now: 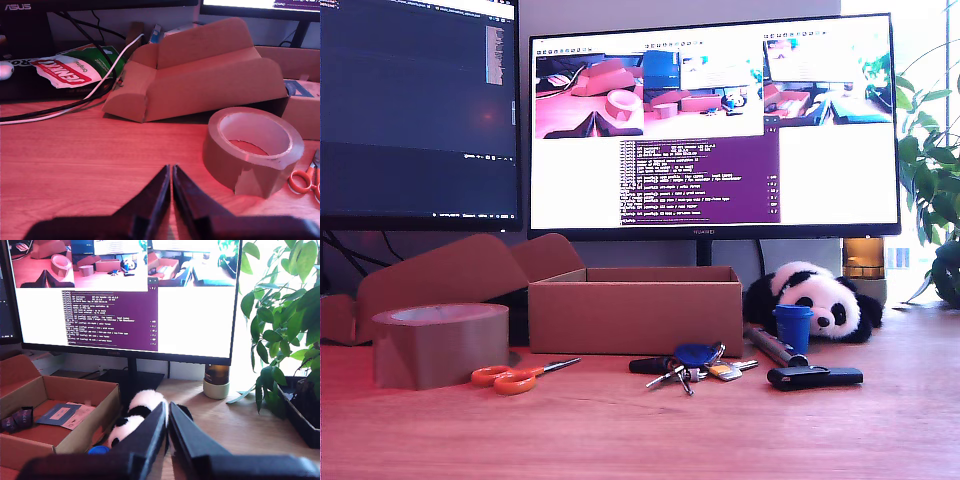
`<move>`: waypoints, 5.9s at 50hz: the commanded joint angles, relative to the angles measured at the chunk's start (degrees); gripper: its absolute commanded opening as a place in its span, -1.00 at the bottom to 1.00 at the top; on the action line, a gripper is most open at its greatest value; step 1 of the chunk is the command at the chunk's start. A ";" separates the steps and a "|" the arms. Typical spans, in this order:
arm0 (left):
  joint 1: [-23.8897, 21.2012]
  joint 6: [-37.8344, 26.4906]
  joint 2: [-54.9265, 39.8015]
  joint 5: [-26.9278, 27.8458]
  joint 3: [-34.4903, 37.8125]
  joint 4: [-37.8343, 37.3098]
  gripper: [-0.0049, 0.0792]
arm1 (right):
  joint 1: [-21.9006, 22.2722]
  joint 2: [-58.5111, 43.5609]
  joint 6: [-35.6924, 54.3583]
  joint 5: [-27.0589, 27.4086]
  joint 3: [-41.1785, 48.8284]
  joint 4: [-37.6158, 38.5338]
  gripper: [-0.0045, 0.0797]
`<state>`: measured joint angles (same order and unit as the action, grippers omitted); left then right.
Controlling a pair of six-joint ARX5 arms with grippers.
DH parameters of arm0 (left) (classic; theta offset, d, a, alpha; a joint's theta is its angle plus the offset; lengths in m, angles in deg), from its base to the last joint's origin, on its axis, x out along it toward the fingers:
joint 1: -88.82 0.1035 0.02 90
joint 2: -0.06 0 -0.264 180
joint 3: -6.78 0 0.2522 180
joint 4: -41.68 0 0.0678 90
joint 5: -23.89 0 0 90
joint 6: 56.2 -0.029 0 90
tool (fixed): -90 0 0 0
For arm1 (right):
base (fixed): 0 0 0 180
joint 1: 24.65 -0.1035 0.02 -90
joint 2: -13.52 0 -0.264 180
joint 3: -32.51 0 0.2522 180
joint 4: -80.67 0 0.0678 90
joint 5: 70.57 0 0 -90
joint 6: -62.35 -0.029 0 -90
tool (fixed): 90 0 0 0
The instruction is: Pick up the keys and place it inside the cardboard box
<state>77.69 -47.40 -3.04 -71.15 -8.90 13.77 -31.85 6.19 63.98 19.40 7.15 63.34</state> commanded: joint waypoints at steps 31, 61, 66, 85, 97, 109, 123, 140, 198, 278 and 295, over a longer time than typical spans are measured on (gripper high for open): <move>-1.81 0.02 -0.26 29.77 1.25 3.52 -0.94 | -0.39 -0.42 -21.18 -11.47 0.48 -14.91 -0.92; -13.68 -3.32 -0.26 36.17 1.27 3.96 -0.94 | -10.78 -27.41 -28.89 -15.85 -9.27 -17.53 -0.92; -14.19 -3.32 -0.26 35.74 1.27 3.93 -0.94 | -12.15 -35.93 -28.85 -15.85 -14.51 -19.12 -0.92; -14.16 -3.93 -0.26 34.32 1.25 3.91 -0.94 | -13.25 -57.42 -32.13 -19.43 -29.75 -10.64 -0.88; -14.16 -3.93 -0.26 34.29 1.27 3.91 -0.94 | -16.92 -69.85 -32.15 -19.41 -41.62 -20.41 -0.44; -14.16 -3.93 -0.26 34.12 1.27 3.37 -0.94 | -19.85 -80.48 -29.77 -18.84 -50.80 -29.07 -0.28; -14.16 -3.93 -0.26 34.12 1.27 3.41 -0.94 | -20.92 -87.97 -28.72 -18.84 -54.95 -32.13 -0.27; -14.16 -3.91 -0.26 34.12 1.25 3.41 -0.94 | -20.96 -94.12 -28.15 -15.65 -54.97 -30.84 -0.27; -14.16 -3.93 -0.26 34.10 1.25 3.50 -0.94 | -22.05 -98.27 -28.74 -13.79 -55.06 -24.50 -0.44; -14.16 -3.93 -0.26 31.54 1.25 3.45 -0.94 | -23.91 -98.88 -24.09 -22.60 -66.75 -36.59 -0.92; -14.16 -3.93 -0.26 31.52 1.27 3.45 -0.94 | -23.89 -98.88 -23.74 -28.83 -72.96 -36.96 -0.92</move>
<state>63.63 -50.83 -3.04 -39.61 -8.68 16.76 -55.50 -92.08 39.91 -8.73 -64.52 26.11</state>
